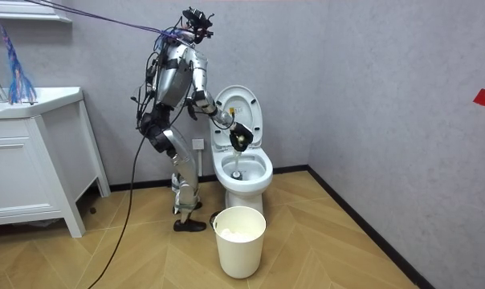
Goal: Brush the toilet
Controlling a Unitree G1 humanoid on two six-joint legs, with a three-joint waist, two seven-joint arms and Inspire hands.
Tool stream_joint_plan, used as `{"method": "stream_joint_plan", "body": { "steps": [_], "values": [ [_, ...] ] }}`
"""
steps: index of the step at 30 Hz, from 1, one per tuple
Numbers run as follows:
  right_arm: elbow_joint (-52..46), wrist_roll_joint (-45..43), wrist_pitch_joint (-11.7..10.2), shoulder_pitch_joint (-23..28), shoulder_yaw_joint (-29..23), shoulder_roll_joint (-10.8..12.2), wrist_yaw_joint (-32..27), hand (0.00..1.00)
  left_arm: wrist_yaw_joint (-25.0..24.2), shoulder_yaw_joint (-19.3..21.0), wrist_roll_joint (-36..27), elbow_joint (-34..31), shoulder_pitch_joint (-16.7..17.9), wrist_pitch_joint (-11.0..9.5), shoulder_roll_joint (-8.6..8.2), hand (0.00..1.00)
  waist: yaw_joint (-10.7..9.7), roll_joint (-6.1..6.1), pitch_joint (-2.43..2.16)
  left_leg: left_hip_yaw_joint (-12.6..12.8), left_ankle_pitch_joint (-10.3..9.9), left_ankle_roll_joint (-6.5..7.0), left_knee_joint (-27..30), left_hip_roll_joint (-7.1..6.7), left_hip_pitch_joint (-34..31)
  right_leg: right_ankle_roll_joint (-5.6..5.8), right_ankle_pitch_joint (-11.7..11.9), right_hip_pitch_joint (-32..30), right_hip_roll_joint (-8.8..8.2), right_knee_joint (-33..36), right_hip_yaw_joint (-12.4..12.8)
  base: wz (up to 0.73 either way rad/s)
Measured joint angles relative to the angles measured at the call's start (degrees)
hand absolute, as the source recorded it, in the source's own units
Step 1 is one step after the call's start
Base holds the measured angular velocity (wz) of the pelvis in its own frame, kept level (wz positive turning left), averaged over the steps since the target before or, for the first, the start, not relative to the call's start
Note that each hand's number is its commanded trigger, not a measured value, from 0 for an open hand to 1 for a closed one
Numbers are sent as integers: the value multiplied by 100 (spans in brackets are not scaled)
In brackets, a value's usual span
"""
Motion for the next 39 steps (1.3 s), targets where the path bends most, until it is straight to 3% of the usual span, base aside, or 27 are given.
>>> {"method": "stream_joint_plan", "body": {
  "steps": [2,5,6,8,11,16,19,21,23,26,33,39],
  "values": [
    [874,644,-311,-433,-61,96,-459,100,145,14,240,9,-227,-27,7,0,-101,-101,66,107,-7,21,-9,-53,104,17,-112,-1,-133,217,76,3],
    [1962,1527,-803,-1091,-224,274,-832,100,247,53,516,11,-583,-64,11,0,-160,-258,164,170,-15,32,-17,-63,144,27,-130,-45,-141,291,193,-8],
    [2095,1635,-878,-1215,-219,289,-873,100,270,83,597,18,-638,-67,11,0,-175,-291,184,189,-15,32,-12,-58,134,26,-130,-69,-142,309,211,-7],
    [2454,1723,-1156,-1611,-222,307,-977,100,308,97,1004,90,-662,33,11,0,-255,-330,197,221,-15,39,48,-64,48,24,-130,-189,-159,391,257,-8],
    [2548,1681,-1300,-1878,-187,295,-984,100,302,85,1259,88,-659,72,-2,0,-244,-414,205,312,-6,56,81,-75,11,20,-137,-308,-198,477,347,-9],
    [2256,1281,-1261,-1887,41,351,-886,100,85,87,1288,69,-682,178,0,0,-246,-407,199,317,-18,70,143,-62,-3,22,-137,-308,-183,477,359,-3],
    [1909,1068,-1038,-1776,289,368,-690,100,-94,50,1292,67,-682,211,1,0,-233,-353,179,290,-43,67,177,-12,5,21,-104,-240,-116,405,336,-3],
    [1577,986,-903,-1682,313,367,-471,100,-196,-5,1284,56,-675,258,3,0,-218,-278,151,287,-67,65,180,44,12,10,-59,-184,-57,321,310,-9],
    [950,833,-658,-1311,309,231,-181,100,-380,-238,1278,-35,-654,300,3,0,-206,-91,50,270,-69,71,146,54,34,40,-17,-131,-19,220,305,0],
    [339,453,-382,-856,306,176,138,100,-618,-394,1157,-44,-612,324,11,0,-208,42,2,336,-62,82,39,35,157,47,-12,-83,-45,207,371,-8],
    [-456,331,-214,-599,274,133,704,100,-1207,-744,813,-36,-311,317,28,0,-327,37,-11,508,-45,49,-142,76,282,14,-14,-142,3,198,603,-13],
    [-1183,334,-182,-187,124,4,1061,100,-1277,-602,693,-75,-134,285,88,0,-412,-77,-78,505,-48,18,-145,124,269,-18,1,-141,73,137,625,-2]
  ]
}}
